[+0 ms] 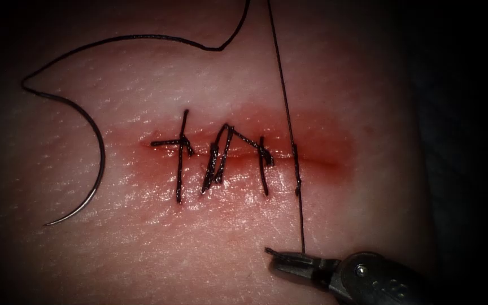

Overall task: Wound Closure
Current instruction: Pull the right gripper down and the left gripper up to tighten the suture

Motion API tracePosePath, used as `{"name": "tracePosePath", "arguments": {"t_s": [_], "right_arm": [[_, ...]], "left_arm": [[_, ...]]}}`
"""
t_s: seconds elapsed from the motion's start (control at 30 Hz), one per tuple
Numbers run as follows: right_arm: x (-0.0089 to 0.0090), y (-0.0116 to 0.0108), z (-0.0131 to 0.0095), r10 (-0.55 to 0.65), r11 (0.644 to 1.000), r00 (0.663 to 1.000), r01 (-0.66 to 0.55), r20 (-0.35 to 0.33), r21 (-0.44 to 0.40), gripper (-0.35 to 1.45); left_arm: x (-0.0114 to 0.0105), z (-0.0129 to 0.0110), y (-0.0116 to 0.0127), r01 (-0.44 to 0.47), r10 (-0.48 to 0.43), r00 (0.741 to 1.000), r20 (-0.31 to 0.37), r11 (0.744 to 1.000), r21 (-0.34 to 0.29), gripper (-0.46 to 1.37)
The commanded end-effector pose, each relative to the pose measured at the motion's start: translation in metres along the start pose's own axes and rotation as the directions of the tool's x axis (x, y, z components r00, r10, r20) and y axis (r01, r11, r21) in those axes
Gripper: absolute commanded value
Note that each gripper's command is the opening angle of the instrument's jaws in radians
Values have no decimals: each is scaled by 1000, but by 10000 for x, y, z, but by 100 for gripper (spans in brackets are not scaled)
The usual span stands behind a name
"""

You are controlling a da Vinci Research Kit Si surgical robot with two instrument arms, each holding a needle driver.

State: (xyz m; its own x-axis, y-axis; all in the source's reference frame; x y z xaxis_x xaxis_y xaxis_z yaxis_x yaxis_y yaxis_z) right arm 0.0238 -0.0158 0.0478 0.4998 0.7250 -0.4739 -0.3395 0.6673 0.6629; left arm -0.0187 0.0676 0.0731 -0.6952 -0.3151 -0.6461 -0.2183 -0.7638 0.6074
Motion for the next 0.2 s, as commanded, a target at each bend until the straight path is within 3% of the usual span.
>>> {"name": "tracePosePath", "arguments": {"t_s": [0.03,0.2], "right_arm": [[0,0,1,1,1000,1000,-1,0,-4,-35],[2,-2,3,2,1000,1000,-2,0,-2,-35]], "left_arm": [[0,0,0,0,0,1000,0,1000,-9,-35],[0,-1,0,0,0,1000,0,1000,-9,-35]]}}
